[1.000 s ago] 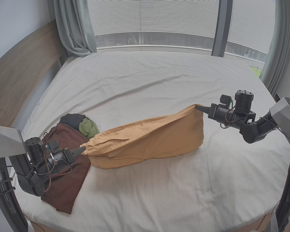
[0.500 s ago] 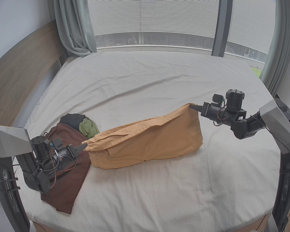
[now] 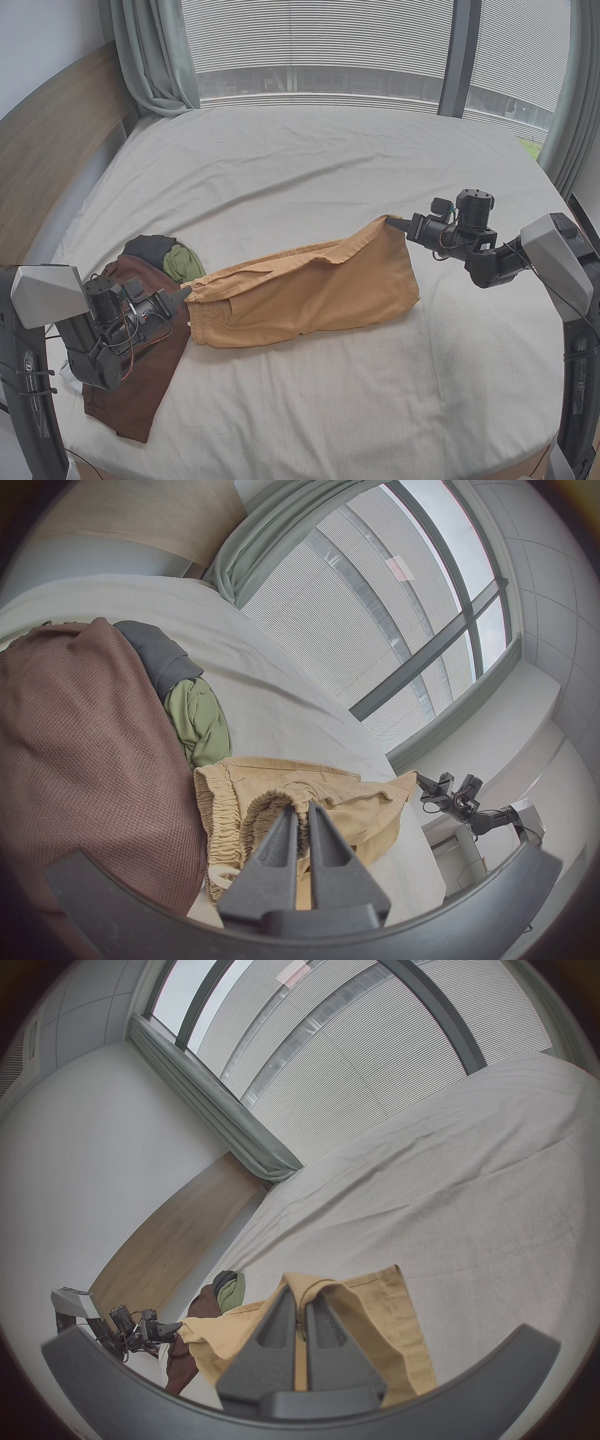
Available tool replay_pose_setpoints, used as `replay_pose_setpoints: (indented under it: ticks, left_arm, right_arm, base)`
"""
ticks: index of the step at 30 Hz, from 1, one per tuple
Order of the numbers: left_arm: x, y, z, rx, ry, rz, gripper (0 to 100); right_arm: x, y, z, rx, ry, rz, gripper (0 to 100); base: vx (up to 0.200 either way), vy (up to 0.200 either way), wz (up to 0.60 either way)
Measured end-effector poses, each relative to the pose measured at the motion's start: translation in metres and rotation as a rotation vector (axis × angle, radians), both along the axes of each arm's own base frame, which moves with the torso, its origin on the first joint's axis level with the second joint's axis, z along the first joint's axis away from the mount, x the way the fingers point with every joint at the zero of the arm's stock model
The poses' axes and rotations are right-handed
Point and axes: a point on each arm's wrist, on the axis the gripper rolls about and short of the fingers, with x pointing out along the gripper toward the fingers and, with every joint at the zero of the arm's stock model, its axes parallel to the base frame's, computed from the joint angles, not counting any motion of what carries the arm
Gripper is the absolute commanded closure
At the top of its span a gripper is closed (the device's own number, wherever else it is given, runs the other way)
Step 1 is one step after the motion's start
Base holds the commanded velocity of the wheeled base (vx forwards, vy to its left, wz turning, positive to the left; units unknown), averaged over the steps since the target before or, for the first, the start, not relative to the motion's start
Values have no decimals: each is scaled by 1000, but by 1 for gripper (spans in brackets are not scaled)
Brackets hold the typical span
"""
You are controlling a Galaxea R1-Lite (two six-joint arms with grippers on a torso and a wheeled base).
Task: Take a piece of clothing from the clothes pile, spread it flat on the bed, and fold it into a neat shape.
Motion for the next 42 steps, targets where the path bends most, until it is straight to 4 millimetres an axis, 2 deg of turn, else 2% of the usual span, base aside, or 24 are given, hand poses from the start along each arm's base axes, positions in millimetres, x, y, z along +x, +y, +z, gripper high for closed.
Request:
replay_pose_setpoints:
  ticks: [5,6,7,8,16,23,29,36,42]
  left_arm:
    - [1,2,-3,0,6,7,100]
    - [1,3,-3,1,6,8,0]
    - [1,3,-4,1,7,9,0]
    - [1,3,-4,1,8,10,0]
    - [0,4,-1,2,4,20,0]
    - [-11,6,10,4,1,23,0]
    - [-36,13,26,2,10,24,0]
    - [-79,34,40,-21,56,4,0]
    - [-99,37,59,-34,23,7,0]
  right_arm:
    - [4,3,-5,1,1,0,100]
    - [4,4,-6,1,1,2,100]
    - [5,4,-6,1,1,2,100]
    - [5,5,-7,1,0,3,0]
    - [10,7,-9,-1,-12,-24,0]
    - [-2,8,-14,-8,15,-22,0]
    - [-21,10,-16,-10,9,-11,0]
    - [-38,11,-17,-5,-24,-1,0]
    - [-57,9,-25,-16,43,2,0]
  base:
    - [0,0,0]
    - [0,0,0]
    - [0,0,0]
    - [0,0,0]
    - [0,0,0]
    - [0,0,0]
    - [0,0,0]
    - [0,0,0]
    - [0,0,0]
